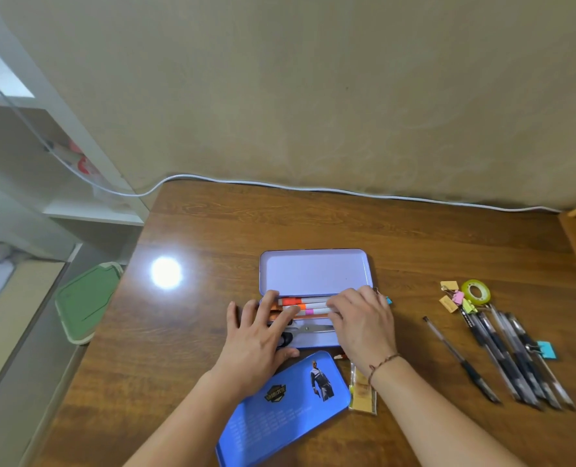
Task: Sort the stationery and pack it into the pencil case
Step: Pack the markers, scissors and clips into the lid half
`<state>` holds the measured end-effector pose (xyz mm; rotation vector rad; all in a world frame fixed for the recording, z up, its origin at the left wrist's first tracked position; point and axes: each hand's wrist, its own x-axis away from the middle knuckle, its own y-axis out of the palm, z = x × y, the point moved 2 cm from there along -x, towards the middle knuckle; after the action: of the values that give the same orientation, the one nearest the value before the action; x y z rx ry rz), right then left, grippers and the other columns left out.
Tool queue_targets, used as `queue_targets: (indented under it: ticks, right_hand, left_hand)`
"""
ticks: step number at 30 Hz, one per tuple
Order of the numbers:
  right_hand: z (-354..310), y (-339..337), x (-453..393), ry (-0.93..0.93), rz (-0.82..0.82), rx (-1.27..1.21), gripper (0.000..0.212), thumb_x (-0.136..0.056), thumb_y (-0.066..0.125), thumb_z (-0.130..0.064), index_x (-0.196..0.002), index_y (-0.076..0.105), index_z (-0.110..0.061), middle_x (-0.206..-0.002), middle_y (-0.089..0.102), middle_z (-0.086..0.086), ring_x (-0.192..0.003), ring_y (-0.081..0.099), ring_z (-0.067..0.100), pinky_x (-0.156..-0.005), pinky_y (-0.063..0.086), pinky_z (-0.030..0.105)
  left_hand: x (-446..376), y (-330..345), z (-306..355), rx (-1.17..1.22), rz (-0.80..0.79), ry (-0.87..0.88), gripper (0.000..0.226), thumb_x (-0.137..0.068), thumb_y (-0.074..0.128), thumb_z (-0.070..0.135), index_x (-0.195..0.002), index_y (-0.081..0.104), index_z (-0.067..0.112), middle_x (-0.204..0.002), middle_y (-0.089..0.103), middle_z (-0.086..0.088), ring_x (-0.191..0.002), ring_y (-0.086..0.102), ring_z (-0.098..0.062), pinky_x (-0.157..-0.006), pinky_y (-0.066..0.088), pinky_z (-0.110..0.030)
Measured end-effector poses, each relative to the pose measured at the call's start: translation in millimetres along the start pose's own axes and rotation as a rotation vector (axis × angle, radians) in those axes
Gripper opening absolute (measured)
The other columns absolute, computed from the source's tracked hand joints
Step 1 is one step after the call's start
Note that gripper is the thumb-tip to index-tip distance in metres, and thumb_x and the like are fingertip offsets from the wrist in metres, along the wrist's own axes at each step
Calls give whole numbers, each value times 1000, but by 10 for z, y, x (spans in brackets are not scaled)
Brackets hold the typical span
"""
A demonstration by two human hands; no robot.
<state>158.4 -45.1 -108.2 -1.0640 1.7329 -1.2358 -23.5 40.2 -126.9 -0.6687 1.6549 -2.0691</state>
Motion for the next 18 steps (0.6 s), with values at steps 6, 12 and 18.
queue_targets:
  ticks: [6,12,18]
  right_hand:
    - [373,-181,156,207,125,-251,26,-88,57,-9,-109,67,-20,-110,64,-7,-105,53,13,-88,48,30]
    - [871,-205,310,89,-102,-145,33,-83,66,-7,-112,67,-22,-117,60,-11,-113,47,11,-96,47,39]
    - [944,-217,432,131,-76,-236,25,-87,59,-1,-108,69,-12,-104,55,-10,-97,51,5,-84,46,18]
  left_hand:
    - [31,-12,-93,-66,-22,1,66,-81,33,69,-139,38,36,-143,43,-7,-115,48,-33,-98,34,-72]
    - [4,-77,-86,-44,-28,-20,79,-77,40,77,-144,33,36,-149,35,-5,-132,34,-36,-107,16,-72]
    - [-197,-52,269,2,-14,122,67,-88,28,77,-144,35,41,-158,28,-5,-137,35,-39,-106,21,-70]
